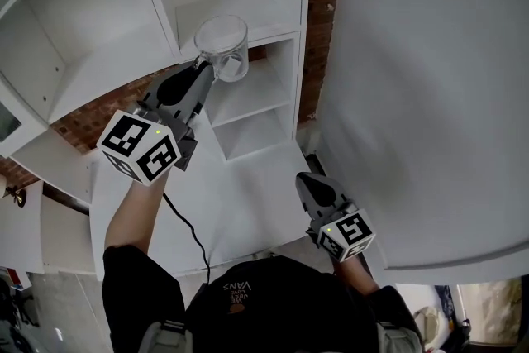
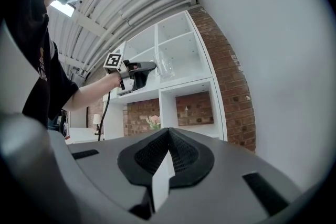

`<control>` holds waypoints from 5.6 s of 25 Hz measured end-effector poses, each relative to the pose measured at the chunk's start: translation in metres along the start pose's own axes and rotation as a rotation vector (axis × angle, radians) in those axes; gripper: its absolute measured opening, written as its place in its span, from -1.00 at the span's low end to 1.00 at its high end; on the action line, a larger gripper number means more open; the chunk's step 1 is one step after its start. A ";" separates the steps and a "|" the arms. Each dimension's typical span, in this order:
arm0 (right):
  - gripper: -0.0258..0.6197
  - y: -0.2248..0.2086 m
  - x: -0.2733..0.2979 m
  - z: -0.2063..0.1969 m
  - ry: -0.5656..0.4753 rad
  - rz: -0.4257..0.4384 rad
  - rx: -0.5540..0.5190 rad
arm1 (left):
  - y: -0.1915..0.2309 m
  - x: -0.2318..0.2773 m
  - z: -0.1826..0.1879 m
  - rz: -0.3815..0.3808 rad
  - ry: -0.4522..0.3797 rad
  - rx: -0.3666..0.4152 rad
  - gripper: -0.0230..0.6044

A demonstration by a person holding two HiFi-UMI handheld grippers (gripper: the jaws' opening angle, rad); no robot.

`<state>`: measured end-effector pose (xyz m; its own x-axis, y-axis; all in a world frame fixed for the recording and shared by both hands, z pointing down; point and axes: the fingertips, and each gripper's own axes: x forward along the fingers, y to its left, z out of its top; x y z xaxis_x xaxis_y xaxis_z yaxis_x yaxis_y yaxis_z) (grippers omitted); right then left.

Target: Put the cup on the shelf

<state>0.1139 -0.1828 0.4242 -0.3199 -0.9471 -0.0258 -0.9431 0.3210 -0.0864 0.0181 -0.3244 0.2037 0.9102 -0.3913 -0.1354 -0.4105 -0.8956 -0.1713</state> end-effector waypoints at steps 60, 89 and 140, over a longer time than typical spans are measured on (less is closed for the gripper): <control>-0.92 -0.080 0.065 0.006 0.058 0.404 0.025 | 0.126 0.149 -0.016 0.427 0.387 -0.161 -0.83; -0.92 -0.094 0.062 0.009 0.048 0.364 0.034 | 0.166 0.186 -0.032 0.548 0.513 -0.064 -0.80; -0.92 -0.046 0.064 -0.028 0.131 0.357 0.050 | -0.026 -0.047 -0.180 0.531 0.214 -0.067 -0.90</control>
<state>0.1337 -0.2583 0.4543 -0.6393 -0.7662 0.0645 -0.7658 0.6269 -0.1437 -0.0045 -0.3209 0.3903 0.5738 -0.8188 0.0162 -0.8162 -0.5734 -0.0703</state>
